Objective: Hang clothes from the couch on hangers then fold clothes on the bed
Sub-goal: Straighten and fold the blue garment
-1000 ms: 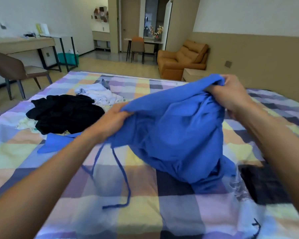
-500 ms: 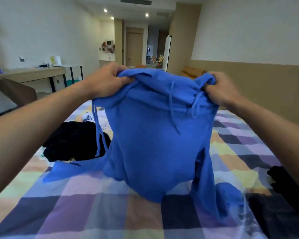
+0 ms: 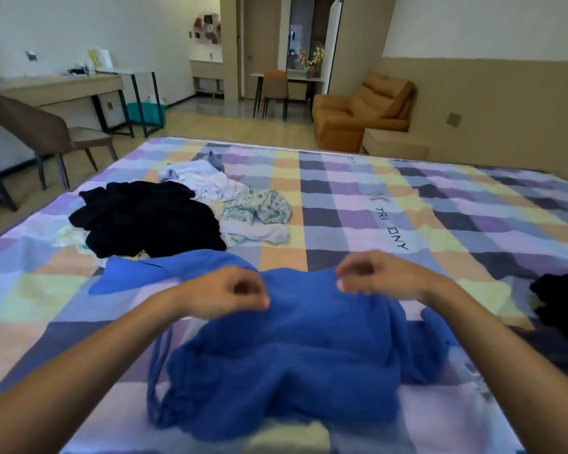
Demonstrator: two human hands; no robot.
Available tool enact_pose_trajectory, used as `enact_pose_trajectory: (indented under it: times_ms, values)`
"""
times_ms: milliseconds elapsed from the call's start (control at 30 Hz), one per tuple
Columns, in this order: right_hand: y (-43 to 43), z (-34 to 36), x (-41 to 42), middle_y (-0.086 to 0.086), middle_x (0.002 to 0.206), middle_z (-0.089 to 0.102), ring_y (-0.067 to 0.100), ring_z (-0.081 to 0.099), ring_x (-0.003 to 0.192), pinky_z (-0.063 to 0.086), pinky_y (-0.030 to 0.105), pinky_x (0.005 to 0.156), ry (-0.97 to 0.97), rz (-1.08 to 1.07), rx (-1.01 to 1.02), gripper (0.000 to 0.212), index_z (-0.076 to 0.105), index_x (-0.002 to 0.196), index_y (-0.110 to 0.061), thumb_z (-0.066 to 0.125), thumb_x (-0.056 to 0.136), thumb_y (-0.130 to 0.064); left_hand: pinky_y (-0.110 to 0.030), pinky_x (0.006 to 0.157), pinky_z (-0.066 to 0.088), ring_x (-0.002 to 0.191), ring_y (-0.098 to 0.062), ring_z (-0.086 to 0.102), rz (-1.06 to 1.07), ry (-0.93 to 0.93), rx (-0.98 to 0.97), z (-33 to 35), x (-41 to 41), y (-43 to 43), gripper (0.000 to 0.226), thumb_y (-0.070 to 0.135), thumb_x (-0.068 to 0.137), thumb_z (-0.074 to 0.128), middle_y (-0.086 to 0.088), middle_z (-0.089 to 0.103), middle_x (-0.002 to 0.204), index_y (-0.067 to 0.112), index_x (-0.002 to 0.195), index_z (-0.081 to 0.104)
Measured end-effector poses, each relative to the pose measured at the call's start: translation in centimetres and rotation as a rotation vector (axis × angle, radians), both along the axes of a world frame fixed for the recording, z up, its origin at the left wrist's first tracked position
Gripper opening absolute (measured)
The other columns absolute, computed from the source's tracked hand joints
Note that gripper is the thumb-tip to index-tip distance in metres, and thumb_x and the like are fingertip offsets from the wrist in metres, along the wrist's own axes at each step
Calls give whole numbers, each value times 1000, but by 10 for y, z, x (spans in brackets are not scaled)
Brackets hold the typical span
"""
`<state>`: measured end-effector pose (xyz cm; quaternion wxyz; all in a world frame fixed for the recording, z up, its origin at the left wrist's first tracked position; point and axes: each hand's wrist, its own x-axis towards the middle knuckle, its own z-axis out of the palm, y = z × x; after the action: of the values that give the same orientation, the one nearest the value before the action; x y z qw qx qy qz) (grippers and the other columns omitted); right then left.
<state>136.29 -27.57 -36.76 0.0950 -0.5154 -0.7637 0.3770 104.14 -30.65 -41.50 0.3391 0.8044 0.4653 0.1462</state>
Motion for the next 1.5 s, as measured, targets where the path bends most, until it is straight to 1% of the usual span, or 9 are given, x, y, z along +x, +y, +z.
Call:
enact_pose_trajectory:
  times_ms: [100, 200, 433, 667, 867, 1167, 1267, 1400, 1500]
  values:
    - [30, -26, -8, 3, 144, 50, 23, 45, 135, 39, 43, 111, -168, -189, 311, 71, 47, 143, -25, 78, 83, -46, -40, 95, 46, 109, -19, 56, 240, 101, 406, -19, 0, 39, 59, 66, 79, 44, 6, 59, 111, 25, 115, 65]
    - [43, -59, -8, 0, 158, 36, 26, 36, 145, 33, 41, 116, -297, -216, 94, 100, 25, 157, -23, 81, 79, -52, -41, 107, 42, 131, -25, 50, 241, 351, 200, -41, -7, 60, 78, 66, 85, 58, -3, 54, 143, 20, 146, 46]
    - [63, -44, 17, 6, 91, 70, 28, 67, 93, 46, 29, 66, -216, -303, 264, 18, 67, 87, -15, 81, 77, -18, -44, 64, 50, 66, -21, 59, 97, 355, 308, -8, -37, 64, 51, 84, 74, 54, 5, 62, 69, 32, 72, 58]
    - [5, 23, 23, -9, 81, 61, 7, 56, 77, 41, 24, 65, 222, -229, 847, 22, 56, 87, -22, 66, 82, -3, -45, 69, 47, 75, -25, 54, 253, 34, 809, 62, -88, 50, 37, 56, 89, 55, 1, 58, 80, 20, 87, 57]
    - [-58, -65, 21, -11, 78, 56, 7, 52, 75, 41, 30, 82, -343, 252, 312, 29, 48, 79, -36, 70, 70, -54, -39, 83, 41, 94, -11, 44, -31, 416, 352, -2, -74, -2, 44, 75, 62, 68, 15, 51, 104, 42, 86, 53]
    - [-76, -76, -17, -16, 78, 51, 9, 51, 75, 38, 35, 77, -71, -246, 726, 34, 48, 94, -30, 64, 82, -57, -42, 77, 50, 105, -25, 60, 331, 457, 454, -56, -8, -8, 53, 58, 80, 63, 2, 57, 114, 26, 120, 53]
    - [-75, -75, -53, -14, 104, 52, 13, 51, 100, 38, 36, 89, -18, -164, 732, 46, 56, 107, -28, 59, 77, -63, -43, 60, 45, 78, -30, 62, 430, 260, 507, -55, -2, -6, 9, 35, 83, 47, 3, 61, 79, 27, 81, 50]
    - [-58, -75, -100, -9, 126, 57, 17, 52, 115, 40, 39, 99, 0, -95, 610, 72, 52, 129, -26, 58, 73, -71, -45, 57, 37, 59, -23, 49, 489, -105, 494, -8, 10, -14, 24, 26, 86, 45, -3, 49, 57, 13, 66, 49]
    - [-47, -58, -125, -8, 108, 66, 24, 61, 100, 48, 42, 79, 108, -166, 545, 39, 55, 111, -28, 67, 80, -49, -38, 57, 33, 58, -26, 41, 476, -222, 584, 36, 21, -22, 26, 12, 92, 50, -15, 45, 62, 1, 69, 46]
